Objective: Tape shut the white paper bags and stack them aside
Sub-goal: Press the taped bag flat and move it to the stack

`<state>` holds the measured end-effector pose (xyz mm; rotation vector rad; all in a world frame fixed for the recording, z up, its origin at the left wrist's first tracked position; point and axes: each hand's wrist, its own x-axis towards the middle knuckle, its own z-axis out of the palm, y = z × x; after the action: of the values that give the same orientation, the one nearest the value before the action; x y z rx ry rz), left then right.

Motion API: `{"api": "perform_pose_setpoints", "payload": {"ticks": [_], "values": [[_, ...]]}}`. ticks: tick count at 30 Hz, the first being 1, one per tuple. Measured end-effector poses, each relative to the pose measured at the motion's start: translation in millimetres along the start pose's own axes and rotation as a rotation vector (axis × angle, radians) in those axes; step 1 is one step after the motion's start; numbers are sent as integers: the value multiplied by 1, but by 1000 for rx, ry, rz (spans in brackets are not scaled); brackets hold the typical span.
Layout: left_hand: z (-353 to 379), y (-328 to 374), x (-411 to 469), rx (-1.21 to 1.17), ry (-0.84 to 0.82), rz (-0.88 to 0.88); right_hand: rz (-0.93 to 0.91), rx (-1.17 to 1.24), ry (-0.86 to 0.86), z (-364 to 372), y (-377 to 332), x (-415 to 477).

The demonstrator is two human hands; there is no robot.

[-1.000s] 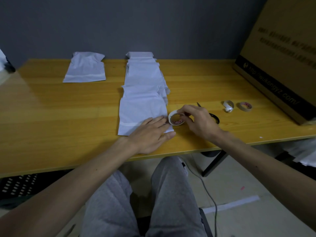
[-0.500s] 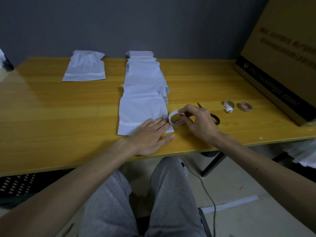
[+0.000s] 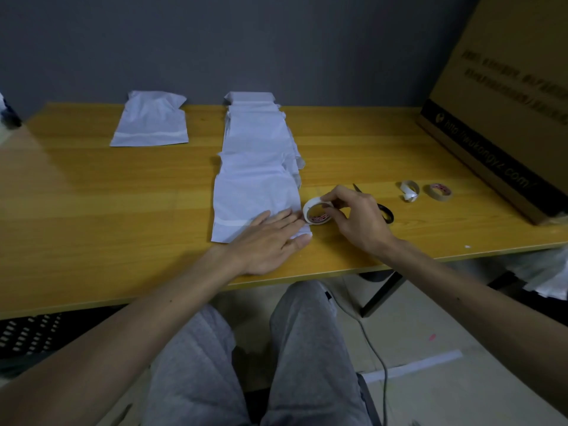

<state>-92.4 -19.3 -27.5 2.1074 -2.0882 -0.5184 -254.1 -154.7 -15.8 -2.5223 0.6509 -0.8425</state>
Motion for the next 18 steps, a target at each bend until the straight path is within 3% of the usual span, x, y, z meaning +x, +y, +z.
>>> {"api": "perform_pose_setpoints", "payload": {"ticks": [12,14,18], "values": [[-5,7,5,19,72,10,94,81,11,-5,-7,4],[-6,6,10,-85,129,32,96,98,23,-6,-9,5],[-12,5,19,-414,400,-11,127,145,78,-14,-12,13]]}}
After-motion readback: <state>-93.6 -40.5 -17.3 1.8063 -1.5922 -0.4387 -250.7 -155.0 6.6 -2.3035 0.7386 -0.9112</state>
